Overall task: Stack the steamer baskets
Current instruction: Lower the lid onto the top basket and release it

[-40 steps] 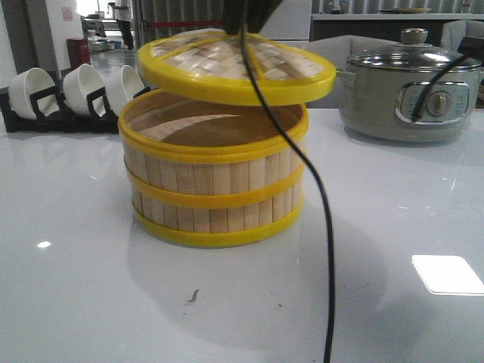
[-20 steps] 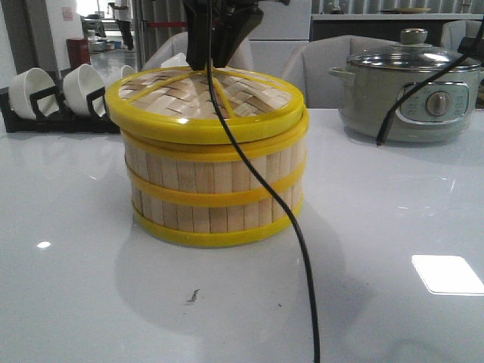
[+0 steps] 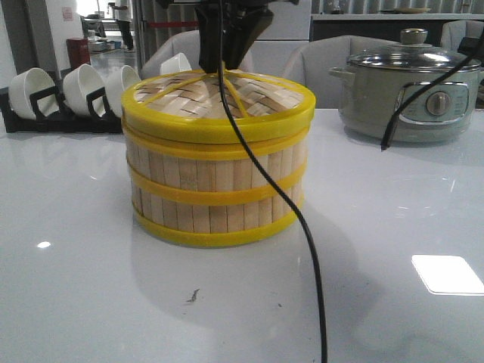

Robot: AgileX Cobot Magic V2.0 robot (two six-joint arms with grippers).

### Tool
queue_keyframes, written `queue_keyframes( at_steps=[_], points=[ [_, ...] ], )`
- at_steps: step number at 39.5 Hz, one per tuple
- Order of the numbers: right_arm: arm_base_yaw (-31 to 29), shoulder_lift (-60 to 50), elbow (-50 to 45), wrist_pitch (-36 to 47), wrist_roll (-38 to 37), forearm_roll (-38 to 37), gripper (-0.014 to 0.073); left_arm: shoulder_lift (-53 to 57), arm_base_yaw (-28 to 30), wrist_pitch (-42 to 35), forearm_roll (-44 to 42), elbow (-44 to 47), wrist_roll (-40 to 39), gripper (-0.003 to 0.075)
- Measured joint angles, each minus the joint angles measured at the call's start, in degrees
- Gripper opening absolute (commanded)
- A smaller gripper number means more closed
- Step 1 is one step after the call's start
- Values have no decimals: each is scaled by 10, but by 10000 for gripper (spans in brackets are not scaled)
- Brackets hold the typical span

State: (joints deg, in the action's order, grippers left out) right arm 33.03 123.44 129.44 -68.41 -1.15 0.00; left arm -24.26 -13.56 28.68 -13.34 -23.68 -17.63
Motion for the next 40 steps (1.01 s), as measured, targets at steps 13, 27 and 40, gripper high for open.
queue_keyframes(
  at_steps=[13,27,40],
  points=[
    [0,6,1,0,0,0,36,0,0,0,0,0,0,85],
    [0,6,2,0,0,0,39,0,0,0,0,0,-1,85],
    [0,6,2,2,0,0,370,0,0,0,0,0,-1,85]
  ],
)
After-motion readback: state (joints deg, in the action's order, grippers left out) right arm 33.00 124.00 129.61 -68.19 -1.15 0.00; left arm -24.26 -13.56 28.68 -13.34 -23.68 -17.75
